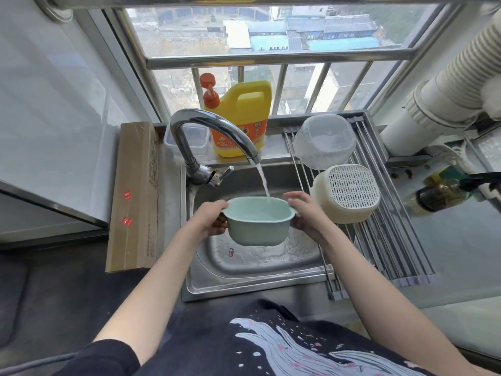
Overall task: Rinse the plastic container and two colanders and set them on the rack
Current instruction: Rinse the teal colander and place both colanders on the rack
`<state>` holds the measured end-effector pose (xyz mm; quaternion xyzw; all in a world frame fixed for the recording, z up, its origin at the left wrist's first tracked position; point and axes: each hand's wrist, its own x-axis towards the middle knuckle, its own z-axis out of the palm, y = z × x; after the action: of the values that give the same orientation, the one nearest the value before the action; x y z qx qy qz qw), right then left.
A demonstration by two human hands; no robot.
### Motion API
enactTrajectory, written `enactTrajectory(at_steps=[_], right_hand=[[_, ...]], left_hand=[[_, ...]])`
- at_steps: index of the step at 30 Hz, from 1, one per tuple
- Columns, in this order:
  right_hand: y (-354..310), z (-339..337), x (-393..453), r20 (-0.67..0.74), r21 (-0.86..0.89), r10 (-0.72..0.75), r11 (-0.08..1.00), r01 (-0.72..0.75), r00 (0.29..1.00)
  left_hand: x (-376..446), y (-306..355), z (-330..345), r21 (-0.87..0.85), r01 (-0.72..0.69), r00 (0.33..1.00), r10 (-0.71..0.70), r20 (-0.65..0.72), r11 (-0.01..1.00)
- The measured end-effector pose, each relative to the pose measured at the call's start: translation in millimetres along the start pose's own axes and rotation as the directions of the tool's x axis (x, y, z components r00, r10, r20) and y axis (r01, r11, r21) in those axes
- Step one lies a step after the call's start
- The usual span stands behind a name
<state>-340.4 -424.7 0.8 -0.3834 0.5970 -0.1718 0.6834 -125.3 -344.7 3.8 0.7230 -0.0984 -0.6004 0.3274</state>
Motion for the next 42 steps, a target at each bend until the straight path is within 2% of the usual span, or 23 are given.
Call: enactTrajectory(at_steps=[3, 6, 9, 12, 14, 16, 19, 22, 24, 26, 27, 30, 33, 36, 39, 42], right_hand=[[-6.0, -14.1, -9.0, 0.116, 0.126, 0.010, 0.992, -0.024, 0.993], [-5.8, -29.6, -17.2, 0.211, 0.156, 0.006, 0.987, -0.039, 0.977], [-1.7, -36.2, -25.9, 0.244, -0.117, -0.030, 0.991, 0.060, 0.969], [1.7, -35.2, -36.1, 0.164, -0.360, -0.168, 0.907, 0.217, 0.972], [0.7, -33.9, -38.6, 0.066, -0.453, -0.301, 0.840, 0.298, 0.951], [1.1, -33.2, -37.8, 0.038, -0.473, -0.367, 0.813, 0.340, 0.929], [5.5, -30.3, -37.0, 0.058, -0.316, -0.367, 0.875, 0.366, 0.928], [11.6, -30.8, -32.7, -0.085, -0.163, -0.317, 0.940, 0.301, 0.944], [17.1, -34.6, -27.6, -0.178, -0.186, -0.277, 0.952, 0.244, 0.944], [21.1, -37.9, -25.5, -0.215, -0.195, -0.209, 0.966, 0.168, 0.954], [24.0, -38.1, -23.7, -0.217, -0.183, -0.156, 0.976, 0.116, 0.964], [39.4, -35.7, -11.1, -0.192, -0.006, 0.088, 0.996, -0.091, 0.977], [67.2, -38.7, 17.1, -0.202, 0.076, 0.272, 0.962, -0.262, 0.941], [103.0, -48.1, 52.2, -0.242, 0.154, 0.386, 0.921, -0.358, 0.890], [92.2, -37.2, 37.8, -0.262, 0.230, 0.478, 0.875, -0.427, 0.839], [56.3, -13.9, 2.1, -0.229, 0.271, 0.504, 0.855, -0.443, 0.833]], left_hand=[[1.0, -12.9, 2.5, -0.236, 0.195, 0.981, -0.187, 0.056, 0.952], [-1.0, -21.2, 3.8, -0.457, 0.349, 0.937, -0.299, 0.181, 0.818], [-1.6, -31.2, 7.4, -0.597, 0.448, 0.893, -0.354, 0.277, 0.665], [1.0, -38.0, 14.2, -0.662, 0.469, 0.880, -0.366, 0.301, 0.584], [2.1, -38.4, 18.2, -0.661, 0.479, 0.876, -0.364, 0.316, 0.578], [0.7, -34.8, 21.0, -0.631, 0.479, 0.878, -0.343, 0.335, 0.611], [-4.4, -25.0, 22.3, -0.541, 0.432, 0.899, -0.295, 0.323, 0.722], [-8.6, -13.4, 19.1, -0.336, 0.294, 0.951, -0.239, 0.196, 0.895], [-7.5, -4.4, 18.5, -0.089, 0.130, 0.989, -0.123, 0.078, 0.987], [-3.5, 6.3, 19.6, 0.097, -0.018, 0.999, 0.015, 0.033, 0.995], [-1.1, 12.8, 21.4, 0.138, -0.062, 0.998, 0.057, 0.040, 0.989], [4.3, 32.9, 32.5, 0.151, -0.130, 0.989, 0.117, 0.091, 0.980], [13.2, 48.6, 40.7, 0.026, -0.157, 0.985, 0.155, 0.082, 0.987], [21.3, 57.2, 37.9, -0.268, -0.049, 0.988, 0.085, 0.127, 0.962], [22.8, 61.2, 33.4, -0.573, 0.105, 0.975, 0.030, 0.222, 0.813], [19.8, 63.3, 30.2, -0.714, 0.160, 0.966, 0.039, 0.254, 0.681]])
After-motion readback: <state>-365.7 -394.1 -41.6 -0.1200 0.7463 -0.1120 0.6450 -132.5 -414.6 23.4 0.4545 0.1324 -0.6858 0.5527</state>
